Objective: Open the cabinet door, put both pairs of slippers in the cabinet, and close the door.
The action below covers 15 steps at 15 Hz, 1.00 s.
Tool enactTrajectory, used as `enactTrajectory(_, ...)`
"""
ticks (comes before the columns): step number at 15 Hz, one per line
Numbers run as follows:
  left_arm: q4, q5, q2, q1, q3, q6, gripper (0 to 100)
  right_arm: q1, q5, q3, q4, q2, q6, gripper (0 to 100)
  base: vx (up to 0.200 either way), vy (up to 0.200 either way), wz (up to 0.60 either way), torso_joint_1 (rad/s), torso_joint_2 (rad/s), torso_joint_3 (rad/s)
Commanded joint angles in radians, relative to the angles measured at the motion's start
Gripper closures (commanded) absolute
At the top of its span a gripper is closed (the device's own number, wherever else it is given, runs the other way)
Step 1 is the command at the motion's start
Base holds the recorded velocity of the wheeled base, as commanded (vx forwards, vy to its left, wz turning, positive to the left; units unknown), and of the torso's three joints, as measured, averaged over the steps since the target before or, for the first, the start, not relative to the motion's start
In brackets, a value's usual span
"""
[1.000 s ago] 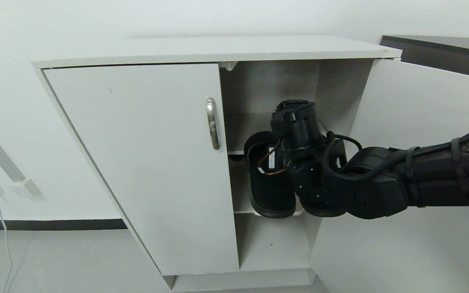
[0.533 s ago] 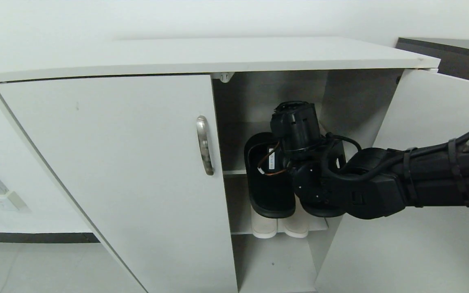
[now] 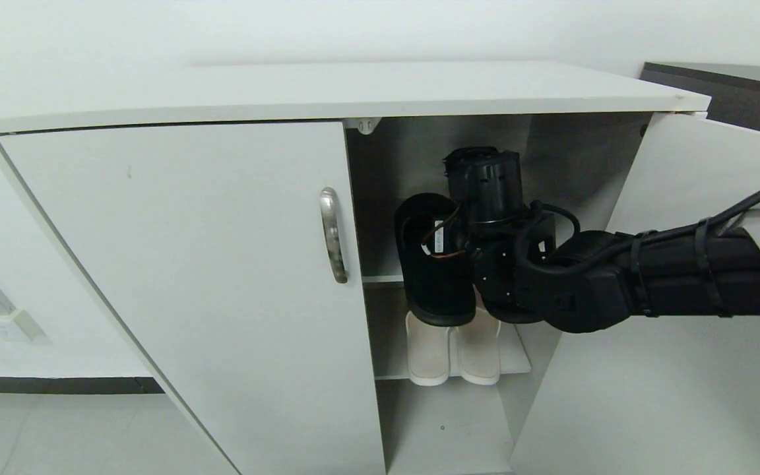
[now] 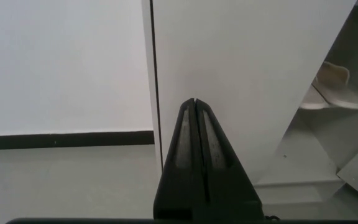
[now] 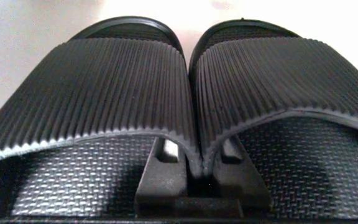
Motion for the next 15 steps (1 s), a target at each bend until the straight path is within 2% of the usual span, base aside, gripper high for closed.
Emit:
enactTrajectory(1, 0.0, 0.0, 0.001, 0.001, 0.0, 0.0, 100, -0.019, 0.016, -0.079, 0.035, 0.048, 0.0, 100, 0.0, 0.0, 0.0, 0.0, 0.0, 0.0)
enactTrajectory(5, 0.0, 0.0, 0.001, 0.001, 0.0, -0.002, 100, -0.05, 0.017, -0.26, 0.133, 0.13, 0.005, 100, 0.0, 0.0, 0.0, 0.0, 0.0, 0.0)
enactTrajectory(10, 0.0, 0.0, 0.001, 0.001, 0.0, -0.003, 100, -0.068, 0.017, -0.32, 0.153, 0.159, 0.003, 100, 0.0, 0.0, 0.0, 0.0, 0.0, 0.0)
enactTrajectory(15, 0.0, 0.0, 0.001, 0.001, 0.0, -0.003, 100, -0.08, 0.039, -0.321, 0.168, 0.16, 0.012, 100, 0.0, 0.0, 0.0, 0.0, 0.0, 0.0)
